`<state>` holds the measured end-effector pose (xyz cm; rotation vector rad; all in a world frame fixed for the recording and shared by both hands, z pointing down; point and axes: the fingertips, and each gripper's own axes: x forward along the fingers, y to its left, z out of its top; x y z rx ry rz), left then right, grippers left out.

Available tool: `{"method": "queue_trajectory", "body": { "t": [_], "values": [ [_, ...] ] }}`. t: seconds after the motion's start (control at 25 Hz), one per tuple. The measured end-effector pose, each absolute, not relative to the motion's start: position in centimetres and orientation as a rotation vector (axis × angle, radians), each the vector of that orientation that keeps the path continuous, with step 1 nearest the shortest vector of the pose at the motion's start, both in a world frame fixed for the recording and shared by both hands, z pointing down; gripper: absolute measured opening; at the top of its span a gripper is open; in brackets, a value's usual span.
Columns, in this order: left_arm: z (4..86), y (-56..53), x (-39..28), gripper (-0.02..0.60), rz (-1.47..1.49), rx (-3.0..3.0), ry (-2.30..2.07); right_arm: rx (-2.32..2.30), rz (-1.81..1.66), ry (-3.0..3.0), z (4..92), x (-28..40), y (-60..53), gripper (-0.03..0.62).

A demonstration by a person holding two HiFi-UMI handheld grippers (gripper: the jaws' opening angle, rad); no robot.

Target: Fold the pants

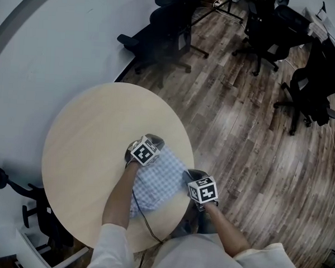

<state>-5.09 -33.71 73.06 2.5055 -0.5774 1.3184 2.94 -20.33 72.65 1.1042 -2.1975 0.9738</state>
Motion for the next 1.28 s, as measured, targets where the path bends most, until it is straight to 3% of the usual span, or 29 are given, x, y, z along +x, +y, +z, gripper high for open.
{"method": "queue_trajectory", "body": {
  "t": [0.36,0.64,0.92,1.28],
  "values": [
    [71.1,-38.7,3.1,0.038,1.284,2.605,-0.585,1.25,0.871,-2.158,70.7,11.8,-25.7,0.051],
    [68.1,-37.6,2.8,0.038,1.228,2.629,-0.663,1.242,0.749,-2.224,67.6,12.7,-24.9,0.051],
    [62.7,-33.8,-3.8,0.038,1.147,2.62,-0.86,1.198,0.619,-2.338,61.9,7.8,-20.9,0.049],
    [59.6,-24.6,-14.1,0.038,1.082,2.527,-1.101,0.851,0.329,-2.485,57.0,-7.1,-9.3,0.049]
  ]
}}
